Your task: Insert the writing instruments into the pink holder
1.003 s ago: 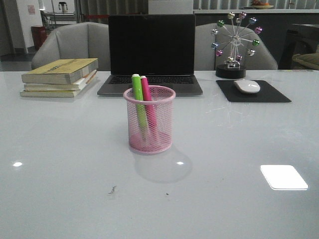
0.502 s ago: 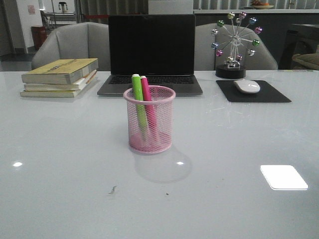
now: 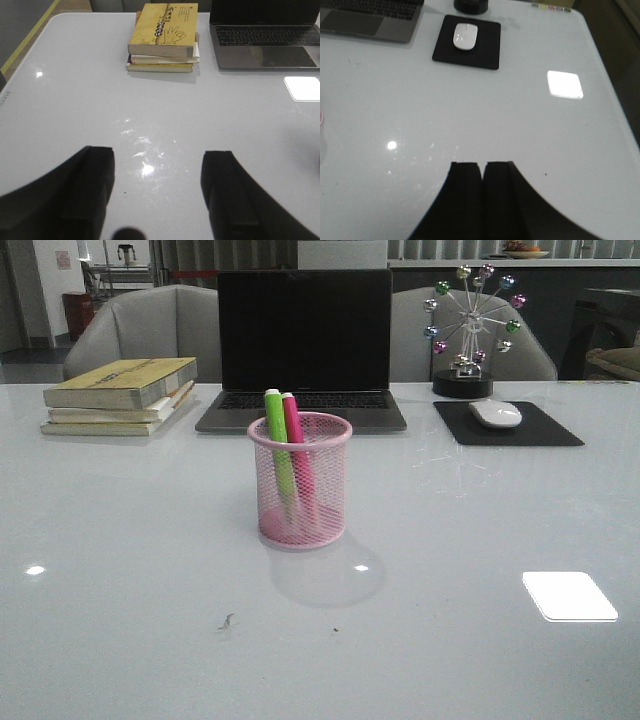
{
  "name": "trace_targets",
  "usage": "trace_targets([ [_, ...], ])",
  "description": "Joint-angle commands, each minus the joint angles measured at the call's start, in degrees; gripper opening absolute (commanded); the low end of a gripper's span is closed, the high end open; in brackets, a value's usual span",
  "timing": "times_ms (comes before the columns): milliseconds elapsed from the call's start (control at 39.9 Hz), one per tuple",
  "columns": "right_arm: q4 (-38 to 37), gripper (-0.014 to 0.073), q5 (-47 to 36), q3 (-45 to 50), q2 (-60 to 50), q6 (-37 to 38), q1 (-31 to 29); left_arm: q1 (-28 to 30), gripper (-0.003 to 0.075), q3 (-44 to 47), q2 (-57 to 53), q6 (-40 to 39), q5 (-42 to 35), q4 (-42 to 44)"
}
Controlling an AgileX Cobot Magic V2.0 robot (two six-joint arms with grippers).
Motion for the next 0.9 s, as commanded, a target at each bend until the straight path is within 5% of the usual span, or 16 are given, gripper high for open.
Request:
trace_targets([
  [0,0.93,0.0055,-8.96,2.26,-3.58,-0.49,-0.28,-0.35,0.0438,-1.77,-0.24,-0.52,-4.58,-0.95],
  [251,5.9,0.0055,-29.04,18.41,-13.14,-0.49,-0.28,-0.35,0.0438,-1.77,-0.24,-0.52,-4.58,-0.95],
  [878,5.9,0.0055,-45.57,42.43,-19.02,-0.49,0.98,-0.35,0.0438,-1.77,-0.24,-0.52,-4.58,-0.95],
])
